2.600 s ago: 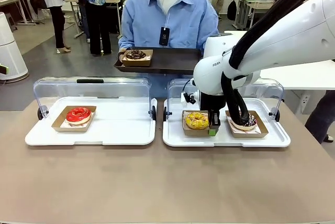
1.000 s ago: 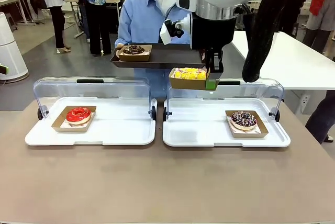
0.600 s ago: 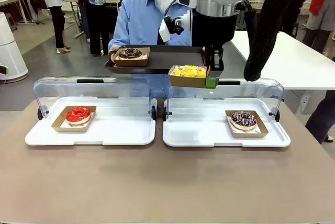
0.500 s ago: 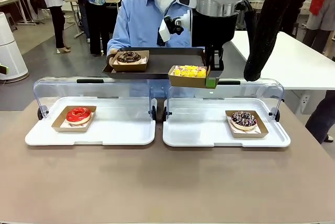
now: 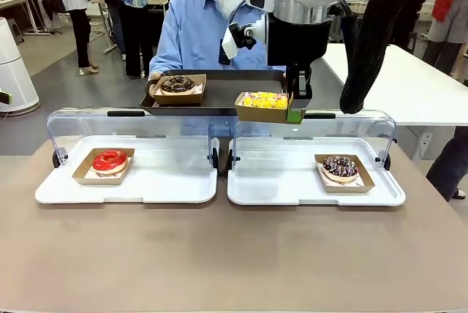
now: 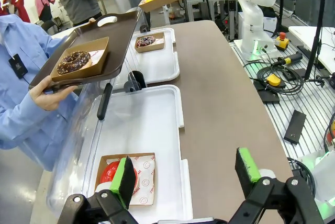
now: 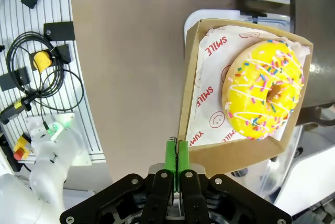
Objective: Provide the desired donut to the person.
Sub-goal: Place the picked Paper togo box onto the Handle tray extended by the person.
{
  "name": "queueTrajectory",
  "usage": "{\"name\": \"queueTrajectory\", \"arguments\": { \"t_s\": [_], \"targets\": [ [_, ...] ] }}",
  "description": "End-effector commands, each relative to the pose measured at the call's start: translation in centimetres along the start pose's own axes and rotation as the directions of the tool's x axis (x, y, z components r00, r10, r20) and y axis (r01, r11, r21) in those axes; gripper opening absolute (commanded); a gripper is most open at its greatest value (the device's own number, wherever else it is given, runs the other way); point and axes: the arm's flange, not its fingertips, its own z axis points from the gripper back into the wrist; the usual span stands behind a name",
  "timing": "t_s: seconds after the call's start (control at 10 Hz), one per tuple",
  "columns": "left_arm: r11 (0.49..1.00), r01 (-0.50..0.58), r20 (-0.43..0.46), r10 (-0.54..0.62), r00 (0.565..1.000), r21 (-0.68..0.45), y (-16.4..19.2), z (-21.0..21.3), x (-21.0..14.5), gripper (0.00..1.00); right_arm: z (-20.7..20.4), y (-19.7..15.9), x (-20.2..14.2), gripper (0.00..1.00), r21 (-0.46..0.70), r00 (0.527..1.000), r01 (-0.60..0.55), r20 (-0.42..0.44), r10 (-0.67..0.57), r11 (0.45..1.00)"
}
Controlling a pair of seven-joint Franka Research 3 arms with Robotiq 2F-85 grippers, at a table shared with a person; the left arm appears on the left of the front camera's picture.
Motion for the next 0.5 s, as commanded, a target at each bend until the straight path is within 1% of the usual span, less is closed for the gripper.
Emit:
{"name": "queueTrajectory", "arguments": {
  "t_s": [0.0,0.4],
  "targets": [
    [1.000,0.002,0.003,-0.002,1.000,-0.001,-0.11,0.21,0.15,1.00,0.04,0.27,-0.04,0.00,-0.001,1.000,0.014,-0.009,-0.014,1.000],
    [1.000,0.002,0.003,-0.002,1.000,-0.001,-0.11,0.21,0.15,1.00,0.04,0.27,-0.04,0.00,-0.001,1.000,0.014,-0.009,-0.014,1.000]
  ]
}}
